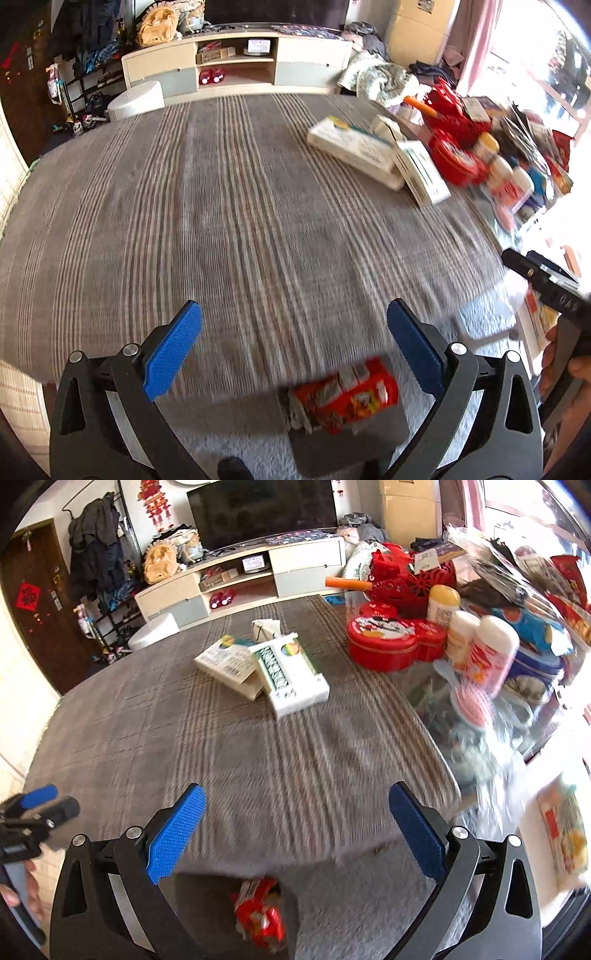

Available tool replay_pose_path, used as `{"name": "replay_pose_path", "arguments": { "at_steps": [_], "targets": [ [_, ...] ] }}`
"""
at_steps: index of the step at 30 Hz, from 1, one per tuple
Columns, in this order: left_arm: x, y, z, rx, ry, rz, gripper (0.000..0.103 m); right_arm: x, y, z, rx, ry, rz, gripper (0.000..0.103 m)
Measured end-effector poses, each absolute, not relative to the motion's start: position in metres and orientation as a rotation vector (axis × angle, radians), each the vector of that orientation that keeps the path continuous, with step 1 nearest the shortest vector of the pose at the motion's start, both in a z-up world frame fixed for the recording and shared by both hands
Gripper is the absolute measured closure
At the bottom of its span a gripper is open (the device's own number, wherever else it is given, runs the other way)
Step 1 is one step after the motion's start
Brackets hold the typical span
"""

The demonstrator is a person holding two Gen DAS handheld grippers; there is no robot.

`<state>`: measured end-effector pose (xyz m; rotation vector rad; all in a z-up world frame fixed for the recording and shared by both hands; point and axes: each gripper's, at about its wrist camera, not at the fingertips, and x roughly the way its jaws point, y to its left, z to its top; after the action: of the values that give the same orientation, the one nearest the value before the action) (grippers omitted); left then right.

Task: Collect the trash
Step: 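Grasp the green-and-white medicine box with the right tool while the left tool grasps the white tissue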

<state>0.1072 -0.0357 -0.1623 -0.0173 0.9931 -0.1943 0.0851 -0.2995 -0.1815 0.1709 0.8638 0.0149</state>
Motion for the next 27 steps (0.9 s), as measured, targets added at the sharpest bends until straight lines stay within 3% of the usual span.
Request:
{"name": "replay_pose_path", "arguments": {
  "at_steps": [10, 27],
  "targets": [
    [0.219, -0.059, -0.16, -0.046, 0.944, -0.144, 0.008, 0.187, -0.279, -0.211, -0.003, 0.845, 0.026, 0.005],
    [0.311, -0.117, -0.193, -0.003, 0.978, -0.157, 0.008, 0.241, -0.278, -0.242, -0.049, 0.904, 0.129, 0.028]
  ]
}}
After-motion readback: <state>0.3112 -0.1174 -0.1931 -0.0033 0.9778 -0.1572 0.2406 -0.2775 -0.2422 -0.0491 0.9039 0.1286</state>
